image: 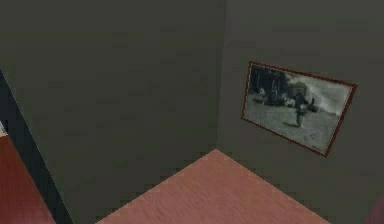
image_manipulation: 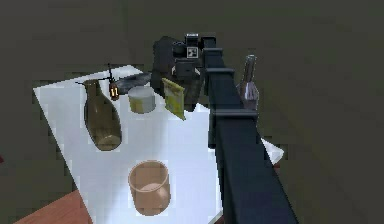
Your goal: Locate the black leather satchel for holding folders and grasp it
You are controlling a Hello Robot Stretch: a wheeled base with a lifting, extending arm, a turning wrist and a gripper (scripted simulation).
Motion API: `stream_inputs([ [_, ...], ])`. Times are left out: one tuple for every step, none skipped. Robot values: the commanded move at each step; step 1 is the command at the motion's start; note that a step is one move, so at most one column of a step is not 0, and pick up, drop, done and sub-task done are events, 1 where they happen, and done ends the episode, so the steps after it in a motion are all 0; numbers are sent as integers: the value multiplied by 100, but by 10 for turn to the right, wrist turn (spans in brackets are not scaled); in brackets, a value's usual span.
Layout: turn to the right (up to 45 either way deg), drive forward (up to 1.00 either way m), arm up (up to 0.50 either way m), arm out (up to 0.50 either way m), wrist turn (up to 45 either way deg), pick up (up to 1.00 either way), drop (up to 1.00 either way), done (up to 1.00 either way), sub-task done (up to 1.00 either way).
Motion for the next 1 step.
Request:
stream_inputs([
  [0, 0, 0, 0, 0, 100, 0, 0, 0],
])
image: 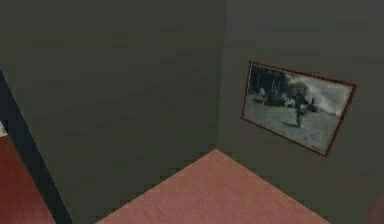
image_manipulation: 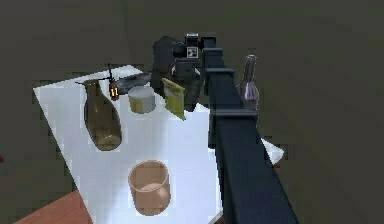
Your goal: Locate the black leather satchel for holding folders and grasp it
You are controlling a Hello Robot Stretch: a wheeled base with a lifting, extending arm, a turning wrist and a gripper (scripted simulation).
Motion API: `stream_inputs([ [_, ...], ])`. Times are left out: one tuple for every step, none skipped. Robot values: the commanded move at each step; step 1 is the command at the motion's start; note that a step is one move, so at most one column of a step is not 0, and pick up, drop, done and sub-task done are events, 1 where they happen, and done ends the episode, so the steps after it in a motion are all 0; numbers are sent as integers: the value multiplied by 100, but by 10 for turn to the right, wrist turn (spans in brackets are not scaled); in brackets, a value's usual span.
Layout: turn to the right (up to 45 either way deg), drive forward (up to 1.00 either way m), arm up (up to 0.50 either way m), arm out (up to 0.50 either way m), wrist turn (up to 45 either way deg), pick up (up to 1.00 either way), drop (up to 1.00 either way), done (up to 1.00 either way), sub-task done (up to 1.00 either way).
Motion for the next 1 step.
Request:
stream_inputs([
  [0, 0, 0, 0, 0, 0, 0, 100, 0],
])
